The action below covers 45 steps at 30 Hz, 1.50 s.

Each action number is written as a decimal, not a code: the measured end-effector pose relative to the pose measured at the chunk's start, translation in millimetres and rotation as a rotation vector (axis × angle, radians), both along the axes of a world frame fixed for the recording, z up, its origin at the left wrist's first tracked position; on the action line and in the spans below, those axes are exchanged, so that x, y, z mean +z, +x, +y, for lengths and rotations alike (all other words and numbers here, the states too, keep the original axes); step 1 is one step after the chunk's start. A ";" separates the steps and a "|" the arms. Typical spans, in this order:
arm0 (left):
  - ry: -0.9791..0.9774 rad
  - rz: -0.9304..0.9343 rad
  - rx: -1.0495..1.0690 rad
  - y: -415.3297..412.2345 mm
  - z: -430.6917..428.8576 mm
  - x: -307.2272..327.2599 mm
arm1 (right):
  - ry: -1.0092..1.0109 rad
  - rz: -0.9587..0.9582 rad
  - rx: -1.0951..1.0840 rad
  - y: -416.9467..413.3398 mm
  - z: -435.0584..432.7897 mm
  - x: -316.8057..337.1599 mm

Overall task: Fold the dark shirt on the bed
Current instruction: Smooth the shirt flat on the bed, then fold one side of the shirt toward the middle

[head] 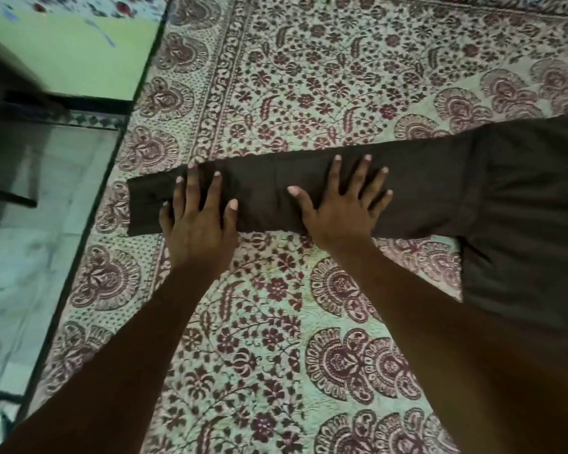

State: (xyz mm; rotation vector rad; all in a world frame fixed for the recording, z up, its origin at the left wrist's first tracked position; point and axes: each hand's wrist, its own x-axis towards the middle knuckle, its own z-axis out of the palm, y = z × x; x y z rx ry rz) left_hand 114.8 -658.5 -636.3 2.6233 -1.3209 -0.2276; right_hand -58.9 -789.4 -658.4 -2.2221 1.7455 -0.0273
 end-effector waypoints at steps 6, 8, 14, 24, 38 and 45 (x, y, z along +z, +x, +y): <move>-0.054 0.094 0.351 49.2 31.1 3.9 | -0.012 -0.057 0.436 77.7 43.6 -3.0; -0.087 0.105 0.383 61.7 38.8 8.1 | -0.037 -0.081 0.359 93.0 48.2 -4.1; -0.287 0.240 0.506 82.3 43.0 13.7 | -0.079 -0.022 0.511 120.8 70.4 -1.1; -0.560 0.797 0.408 81.6 15.0 62.8 | 0.012 -0.276 0.582 139.7 74.0 15.1; -0.503 0.611 -0.061 -142.6 -44.2 59.5 | 0.730 -1.895 -0.661 -64.7 10.3 132.3; -0.131 0.218 -0.164 -250.6 -116.4 40.6 | 0.538 -1.939 -0.739 -237.6 -23.4 171.3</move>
